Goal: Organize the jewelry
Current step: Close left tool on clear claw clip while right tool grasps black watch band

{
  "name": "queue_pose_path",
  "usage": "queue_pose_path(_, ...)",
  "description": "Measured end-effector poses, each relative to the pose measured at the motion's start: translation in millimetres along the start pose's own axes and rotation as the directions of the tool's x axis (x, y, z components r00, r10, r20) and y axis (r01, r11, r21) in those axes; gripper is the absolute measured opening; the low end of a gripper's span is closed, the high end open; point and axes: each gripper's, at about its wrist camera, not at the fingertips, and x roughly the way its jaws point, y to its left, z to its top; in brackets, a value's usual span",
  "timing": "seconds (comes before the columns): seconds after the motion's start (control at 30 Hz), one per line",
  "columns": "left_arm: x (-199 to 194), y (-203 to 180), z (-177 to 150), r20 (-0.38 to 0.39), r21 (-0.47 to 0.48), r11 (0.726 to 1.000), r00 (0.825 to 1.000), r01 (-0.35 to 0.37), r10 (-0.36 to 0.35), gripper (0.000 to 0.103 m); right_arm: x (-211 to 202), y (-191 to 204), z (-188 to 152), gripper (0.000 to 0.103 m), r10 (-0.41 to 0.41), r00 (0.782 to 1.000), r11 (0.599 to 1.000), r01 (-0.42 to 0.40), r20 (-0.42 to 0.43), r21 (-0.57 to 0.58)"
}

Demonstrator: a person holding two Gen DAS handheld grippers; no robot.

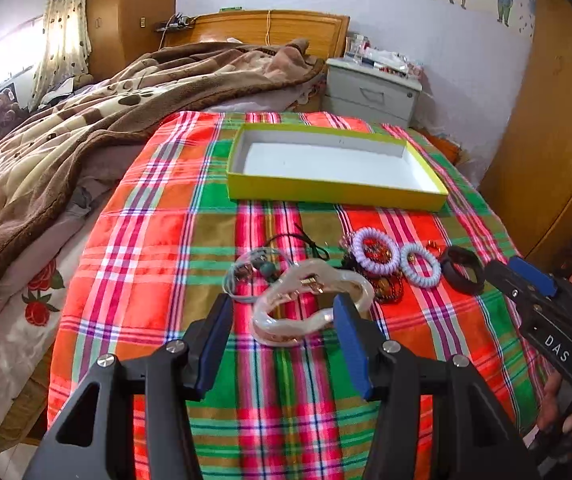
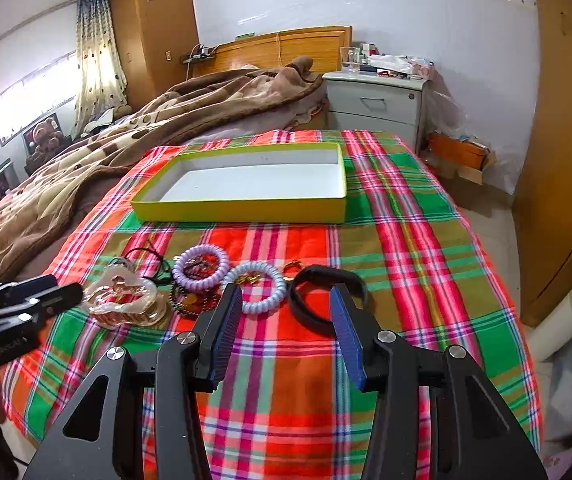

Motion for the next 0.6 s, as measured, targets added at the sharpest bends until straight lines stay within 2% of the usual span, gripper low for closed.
queue_pose_path(0.1,0.7,12.4,6.3,0.002,-0.032,0.999,0.999,0.042,-0.042,0.054,2.6,-10.6,2.1,0.047,-0.024,1.0,1.0,0.024,-0.008,0.004)
queue_pose_path(0.17,4.2,16.1,10.7,-0.008,-0.017,0.998,0.998,0.055,-0.055,0.054,4.7,-18.6,3.9,0.047,-0.028,1.0,0.999,0.028,-0.013,0.018)
queue_pose_path(0.37,25.7,19.8,15.0,-0.092,0.017,0.997,0.993,0.079,-0.077,0.054,16.6,-44.4,8.2,0.047,-0.035,0.998,0.997,0.038,-0.046,0.062)
queue_pose_path(0.47,35.5,20.2,16.0,-0.133,0.009,0.989,0.98,0.15,-0.148,0.054,24.8,-55.9,9.2,0.048,-0.042,0.996,0.996,0.048,-0.075,0.072)
queue_pose_path(0.6,44.1,12.7,16.9,-0.163,0.054,0.988,0.978,0.143,-0.133,0.054,38.4,-62.6,9.0,0.051,-0.026,0.993,0.997,0.034,-0.114,0.071)
